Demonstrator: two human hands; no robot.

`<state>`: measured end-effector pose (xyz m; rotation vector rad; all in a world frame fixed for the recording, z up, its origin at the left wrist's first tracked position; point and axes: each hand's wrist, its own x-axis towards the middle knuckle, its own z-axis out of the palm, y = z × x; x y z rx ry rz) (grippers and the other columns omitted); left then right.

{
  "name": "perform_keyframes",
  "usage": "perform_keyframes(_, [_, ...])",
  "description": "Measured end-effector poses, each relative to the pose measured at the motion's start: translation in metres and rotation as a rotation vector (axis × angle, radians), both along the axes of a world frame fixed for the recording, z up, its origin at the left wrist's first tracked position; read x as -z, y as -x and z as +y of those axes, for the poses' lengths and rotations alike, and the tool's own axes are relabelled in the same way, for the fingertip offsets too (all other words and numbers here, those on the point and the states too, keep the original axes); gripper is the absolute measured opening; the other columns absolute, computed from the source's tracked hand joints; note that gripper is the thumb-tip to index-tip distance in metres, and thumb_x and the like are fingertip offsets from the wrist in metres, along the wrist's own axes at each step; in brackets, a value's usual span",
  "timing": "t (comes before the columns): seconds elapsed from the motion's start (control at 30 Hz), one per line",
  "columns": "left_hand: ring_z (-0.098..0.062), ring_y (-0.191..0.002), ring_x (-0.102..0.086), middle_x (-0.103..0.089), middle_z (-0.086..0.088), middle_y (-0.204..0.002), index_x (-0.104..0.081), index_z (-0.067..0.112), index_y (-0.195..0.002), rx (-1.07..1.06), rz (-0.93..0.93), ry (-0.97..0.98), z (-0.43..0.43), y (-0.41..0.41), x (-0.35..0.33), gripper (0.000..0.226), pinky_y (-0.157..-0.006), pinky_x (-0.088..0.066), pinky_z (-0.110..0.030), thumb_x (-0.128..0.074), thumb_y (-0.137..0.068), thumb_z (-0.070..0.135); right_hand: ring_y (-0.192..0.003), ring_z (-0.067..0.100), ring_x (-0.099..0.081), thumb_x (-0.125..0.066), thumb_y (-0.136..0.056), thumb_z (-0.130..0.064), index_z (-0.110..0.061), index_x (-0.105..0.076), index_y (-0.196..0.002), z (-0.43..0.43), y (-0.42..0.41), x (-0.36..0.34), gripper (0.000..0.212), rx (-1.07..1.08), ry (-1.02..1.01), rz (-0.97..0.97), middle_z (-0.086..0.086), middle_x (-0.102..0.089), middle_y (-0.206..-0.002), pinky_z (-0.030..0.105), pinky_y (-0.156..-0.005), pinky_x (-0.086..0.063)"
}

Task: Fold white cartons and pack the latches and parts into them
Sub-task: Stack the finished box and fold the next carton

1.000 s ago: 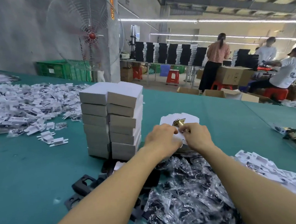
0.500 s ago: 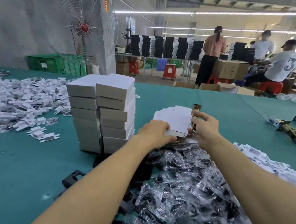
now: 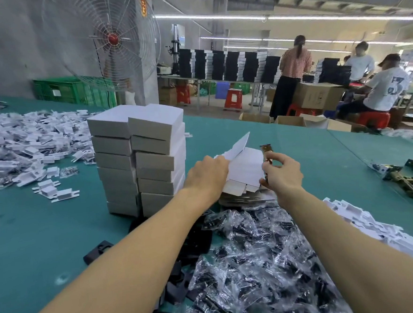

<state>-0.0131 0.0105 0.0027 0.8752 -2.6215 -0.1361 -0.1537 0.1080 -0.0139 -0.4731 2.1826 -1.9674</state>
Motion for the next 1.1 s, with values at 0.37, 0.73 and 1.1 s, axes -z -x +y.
perform_keyframes(0.37, [-0.035, -0.075, -0.048, -0.038, -0.007, -0.072, -0.045, 0.006, -0.092, -0.086, 0.268, -0.134, 0.005, -0.006, 0.002, 0.021, -0.061, -0.037, -0.042, -0.029, -0.104, 0.006, -0.106, 0.034, -0.057, -0.054, -0.096, -0.022, -0.035, -0.066, -0.121, -0.016, -0.022, 0.001, 0.031, -0.146, -0.575, 0.558, 0.01, -0.068, -0.115, 0.037, -0.08, -0.047])
perform_keyframes(0.73, [-0.024, -0.038, -0.039, -0.037, 0.004, -0.05, -0.042, 0.019, -0.07, -0.064, 0.286, 0.383, 0.033, -0.038, 0.007, 0.036, -0.042, -0.02, -0.025, -0.071, -0.086, 0.005, -0.11, 0.036, -0.047, -0.02, -0.105, -0.036, -0.02, -0.057, -0.098, -0.002, -0.034, -0.028, 0.041, -0.265, -0.527, 0.328, 0.016, -0.056, -0.13, 0.037, -0.086, -0.032])
perform_keyframes(1.1, [-0.021, -0.123, -0.058, -0.056, -0.003, -0.142, -0.056, 0.021, -0.134, 0.218, 0.487, 0.132, 0.079, -0.074, -0.006, 0.067, -0.09, -0.055, -0.041, -0.039, -0.089, 0.067, -0.077, 0.028, -0.062, -0.052, -0.089, 0.006, -0.009, -0.065, -0.087, 0.057, -0.078, -0.061, 0.02, -0.2, 0.14, 0.021, 0.014, -0.07, -0.093, 0.042, -0.068, -0.054])
